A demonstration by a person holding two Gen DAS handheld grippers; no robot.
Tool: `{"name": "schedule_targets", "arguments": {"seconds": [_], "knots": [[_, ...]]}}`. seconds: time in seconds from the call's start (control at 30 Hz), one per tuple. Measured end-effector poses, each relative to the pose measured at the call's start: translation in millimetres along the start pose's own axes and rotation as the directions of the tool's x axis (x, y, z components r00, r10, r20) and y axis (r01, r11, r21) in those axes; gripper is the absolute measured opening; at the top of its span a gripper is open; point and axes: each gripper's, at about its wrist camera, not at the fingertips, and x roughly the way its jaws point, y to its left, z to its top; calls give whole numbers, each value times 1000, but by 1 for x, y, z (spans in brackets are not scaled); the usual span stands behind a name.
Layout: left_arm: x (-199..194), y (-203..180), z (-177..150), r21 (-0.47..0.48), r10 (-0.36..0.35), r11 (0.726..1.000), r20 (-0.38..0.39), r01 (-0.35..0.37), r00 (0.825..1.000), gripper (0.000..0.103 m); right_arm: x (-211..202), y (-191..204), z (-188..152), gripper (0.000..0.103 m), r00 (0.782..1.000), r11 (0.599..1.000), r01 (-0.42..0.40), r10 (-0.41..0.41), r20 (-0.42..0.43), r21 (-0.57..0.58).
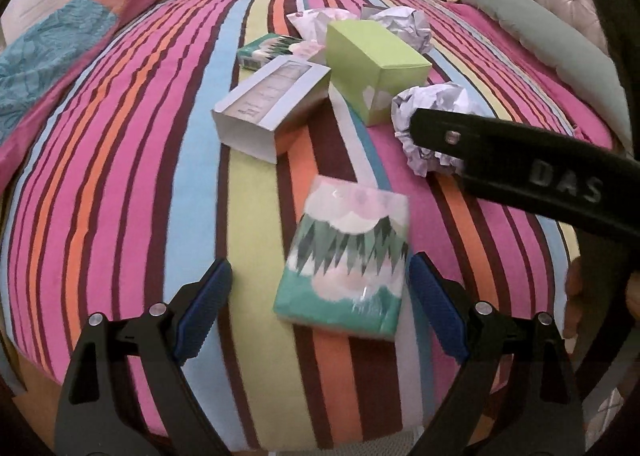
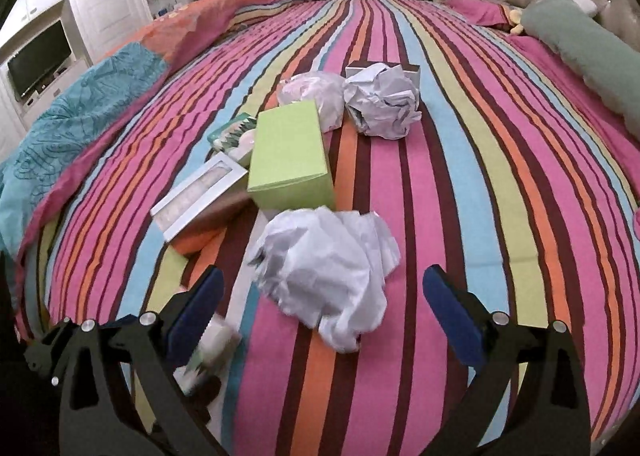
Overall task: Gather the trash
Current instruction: 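Grasp the green tissue pack with left tool while right tool grasps paper ball, then carry tissue pack and paper ball over the wastebasket and open both tools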
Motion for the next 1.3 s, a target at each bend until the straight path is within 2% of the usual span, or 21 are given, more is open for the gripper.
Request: {"name": "schedule_targets", "arguments": {"seconds": [0.2,0.23,0.3,0.33,0.37,0.7,0.9,1.07,1.3], "knots": [[11,-6,4,33,32,999,10,-32,999,88,18,1,6,94,999,1000,27,-27,-41,-6],[13,-6,5,34,36,999,9,-37,999,85,22,0,6,93,998,999,35,-36,-51,-7],[13,-6,5,38,58,998,19,-59,998,75,26,-3,4,75,997,999,43,-42,-71,9],[12,-6,5,39,61,997,25,-62,998,64,27,-5,2,63,997,999,26,-24,-77,28],[11,-5,5,42,66,997,32,-67,997,51,26,-7,0,62,997,999,17,-13,-79,46],[-9,11,-1,-9,34,999,41,-34,999,51,-19,-20,-18,60,1000,994,-11,13,-16,108],[-32,16,-21,-14,23,1000,55,-22,998,50,-51,-33,-39,60,1000,985,-4,0,22,171],[-50,23,-39,-24,14,1000,64,-12,998,50,-67,-37,-55,60,1000,980,16,-20,21,198],[-80,27,-65,-22,2,1000,89,0,996,50,-96,-36,-81,60,999,968,-12,-1,49,251]]}}
